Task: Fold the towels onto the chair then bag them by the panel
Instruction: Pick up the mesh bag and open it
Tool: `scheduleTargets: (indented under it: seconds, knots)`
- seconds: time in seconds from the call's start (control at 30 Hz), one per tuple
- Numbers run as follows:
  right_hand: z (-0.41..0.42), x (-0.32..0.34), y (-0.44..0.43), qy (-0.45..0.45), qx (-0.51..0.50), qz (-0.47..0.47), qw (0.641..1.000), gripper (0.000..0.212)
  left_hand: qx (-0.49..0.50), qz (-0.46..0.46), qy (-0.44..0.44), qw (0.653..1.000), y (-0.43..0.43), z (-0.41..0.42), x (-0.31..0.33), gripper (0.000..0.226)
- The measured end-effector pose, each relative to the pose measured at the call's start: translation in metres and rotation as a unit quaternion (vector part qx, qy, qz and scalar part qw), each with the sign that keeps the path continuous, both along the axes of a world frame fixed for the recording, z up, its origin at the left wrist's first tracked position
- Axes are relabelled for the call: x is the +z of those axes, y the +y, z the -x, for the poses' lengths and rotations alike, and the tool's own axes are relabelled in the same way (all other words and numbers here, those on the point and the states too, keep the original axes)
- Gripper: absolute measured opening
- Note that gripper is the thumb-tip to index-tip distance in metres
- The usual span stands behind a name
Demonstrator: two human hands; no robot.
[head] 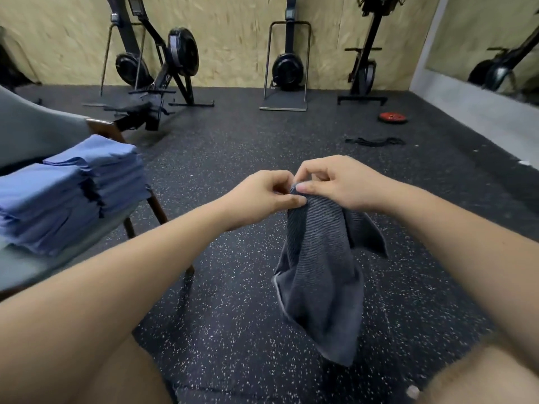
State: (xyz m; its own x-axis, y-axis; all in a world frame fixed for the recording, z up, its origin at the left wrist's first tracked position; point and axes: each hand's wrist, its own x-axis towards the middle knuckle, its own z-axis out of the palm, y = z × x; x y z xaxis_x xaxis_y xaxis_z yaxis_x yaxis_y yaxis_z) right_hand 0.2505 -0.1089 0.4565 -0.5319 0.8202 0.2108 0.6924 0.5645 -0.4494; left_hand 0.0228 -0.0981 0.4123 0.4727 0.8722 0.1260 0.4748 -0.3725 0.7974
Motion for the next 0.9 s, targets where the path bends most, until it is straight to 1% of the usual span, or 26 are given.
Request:
scheduleTargets:
  seconds: [0.07,0.2,0.27,0.33,0.4,0.47,0.57,0.77,0.9]
  knots:
    - [-0.002,-0.002,-0.003,0.011,0.002,-0.005,1.0,0.007,0.003,0.001,-0.004,1.0,0.003,-0.002,0.0,0.029]
    - [-0.009,-0.011,-0.004,0.022,0.0,-0.001,1.0,0.009,0.004,-0.021,0.032,0.999,0.003,0.002,0.003,0.025]
    - [-0.013,-0.017,-0.002,0.031,-0.006,0.017,0.999,0.017,-0.002,-0.046,0.061,0.997,0.005,0.006,0.004,0.024]
    - [-0.016,-0.022,0.0,0.033,-0.017,0.057,0.998,0.027,-0.005,-0.067,0.089,0.994,0.007,0.011,0.007,0.023]
    - [-0.02,-0.028,0.003,-0.007,-0.02,0.085,0.996,0.032,-0.008,-0.077,0.102,0.992,0.01,0.016,0.01,0.023]
    - [-0.025,-0.034,0.007,-0.057,-0.019,0.109,0.992,0.032,-0.005,-0.09,0.127,0.988,0.013,0.021,0.011,0.023]
    - [-0.039,-0.046,0.016,-0.078,-0.034,0.141,0.986,0.029,0.018,-0.113,0.171,0.979,0.019,0.035,0.011,0.025]
    - [-0.067,-0.053,0.023,-0.056,-0.097,0.149,0.982,0.026,0.092,-0.119,0.198,0.969,0.035,0.069,0.003,0.024]
    - [-0.079,-0.049,0.018,-0.001,-0.113,0.175,0.978,0.027,0.12,-0.111,0.231,0.959,0.042,0.083,-0.008,0.021]
